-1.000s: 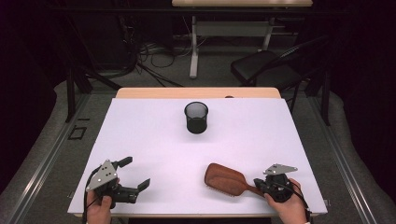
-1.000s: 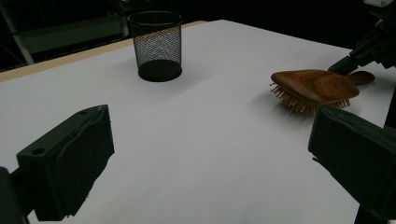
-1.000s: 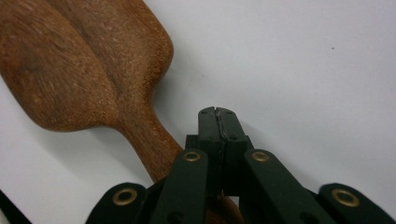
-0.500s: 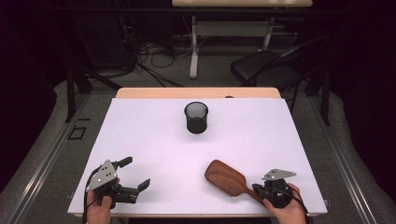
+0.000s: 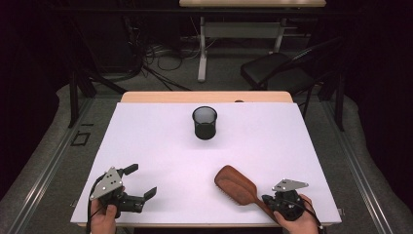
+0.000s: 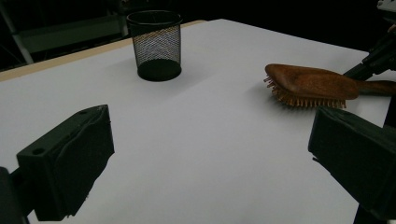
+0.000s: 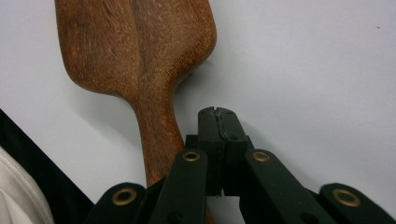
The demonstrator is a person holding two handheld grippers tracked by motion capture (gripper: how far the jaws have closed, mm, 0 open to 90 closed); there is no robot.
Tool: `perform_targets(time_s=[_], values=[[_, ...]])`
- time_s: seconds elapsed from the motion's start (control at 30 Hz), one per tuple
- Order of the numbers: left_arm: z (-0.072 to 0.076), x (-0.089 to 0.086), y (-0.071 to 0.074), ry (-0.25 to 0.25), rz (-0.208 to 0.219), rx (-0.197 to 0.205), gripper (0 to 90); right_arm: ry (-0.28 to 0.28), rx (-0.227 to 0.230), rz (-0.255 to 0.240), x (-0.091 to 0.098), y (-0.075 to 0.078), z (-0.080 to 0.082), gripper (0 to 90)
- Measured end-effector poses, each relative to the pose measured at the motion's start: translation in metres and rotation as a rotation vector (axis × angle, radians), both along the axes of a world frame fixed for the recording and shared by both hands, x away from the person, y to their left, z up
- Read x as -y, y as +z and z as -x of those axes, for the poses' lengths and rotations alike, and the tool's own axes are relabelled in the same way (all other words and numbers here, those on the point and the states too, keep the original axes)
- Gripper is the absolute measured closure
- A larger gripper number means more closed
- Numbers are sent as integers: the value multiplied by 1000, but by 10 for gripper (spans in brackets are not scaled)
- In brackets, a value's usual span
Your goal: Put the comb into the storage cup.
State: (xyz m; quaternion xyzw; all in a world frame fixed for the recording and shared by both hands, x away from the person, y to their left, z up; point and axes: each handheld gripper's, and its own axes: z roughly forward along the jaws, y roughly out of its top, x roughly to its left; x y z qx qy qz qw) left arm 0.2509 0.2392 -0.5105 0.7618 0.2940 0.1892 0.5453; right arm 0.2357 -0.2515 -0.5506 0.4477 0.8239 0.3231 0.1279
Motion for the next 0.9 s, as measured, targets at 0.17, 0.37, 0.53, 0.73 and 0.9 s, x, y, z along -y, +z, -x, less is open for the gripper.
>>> perform_targets(time_s=[0.17,0.37,0.53,0.73,0.9], values=[[0,0,0,-1,-2,-2,3,5,3,-5,-1,0,1,896],[0,0,0,-4,-1,-1,3,14,2,-2,-2,0,2,897],[0,1,0,-1,-2,-2,3,10,-3,-2,-2,0,2,892],[0,1,0,-2,-2,-2,3,2,4,-4,-1,0,1,860],[0,1,-1,-3,-4,-1,3,-9,16,-5,2,-1,0,843]])
